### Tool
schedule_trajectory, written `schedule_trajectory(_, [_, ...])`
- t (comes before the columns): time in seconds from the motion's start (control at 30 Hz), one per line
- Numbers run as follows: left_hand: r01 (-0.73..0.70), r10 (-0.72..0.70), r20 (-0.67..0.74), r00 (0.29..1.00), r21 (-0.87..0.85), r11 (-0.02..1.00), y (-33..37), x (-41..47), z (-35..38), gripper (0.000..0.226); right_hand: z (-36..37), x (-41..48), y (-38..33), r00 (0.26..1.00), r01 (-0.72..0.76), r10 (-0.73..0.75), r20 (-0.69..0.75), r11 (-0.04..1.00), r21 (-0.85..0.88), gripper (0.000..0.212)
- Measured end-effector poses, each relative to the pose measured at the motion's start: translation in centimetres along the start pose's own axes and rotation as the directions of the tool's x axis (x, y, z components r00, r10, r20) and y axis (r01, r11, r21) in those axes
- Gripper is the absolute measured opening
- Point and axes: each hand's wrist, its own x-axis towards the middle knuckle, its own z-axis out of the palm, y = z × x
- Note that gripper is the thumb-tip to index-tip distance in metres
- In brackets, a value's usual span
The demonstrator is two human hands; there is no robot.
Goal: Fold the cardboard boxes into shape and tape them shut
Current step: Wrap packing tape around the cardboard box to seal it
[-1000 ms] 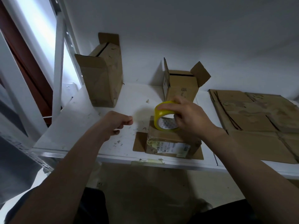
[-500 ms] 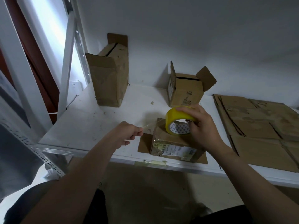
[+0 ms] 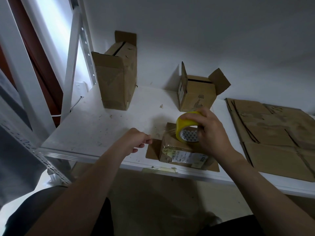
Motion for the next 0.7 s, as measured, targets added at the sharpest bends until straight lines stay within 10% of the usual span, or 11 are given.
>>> schedule_trajectory(0.5, [0.028, -0.028, 0.076, 0.997, -0.006, 1.0, -0.1, -0.1, 4.6, 0.021, 0.7, -0.2, 0.0, 0.995, -0.047, 0.044, -0.085, 0.998, -0.037, 0.061])
schedule_trajectory(0.63, [-0.147, 0.119, 0.121, 0.986, 0.268, 0.952, -0.8, -1.5, 5.1, 0.067, 0.6, -0.3, 0.0, 0.993, -0.072, 0.069, -0.091, 0.997, -0.033, 0.061])
schedule_trajectory(0.7, [-0.267, 0.271, 0.039, 0.962, 0.356, 0.896, -0.7, -1.8, 5.0, 0.052, 0.7, -0.2, -0.1, 0.994, -0.072, 0.068, -0.087, 0.997, -0.034, 0.062])
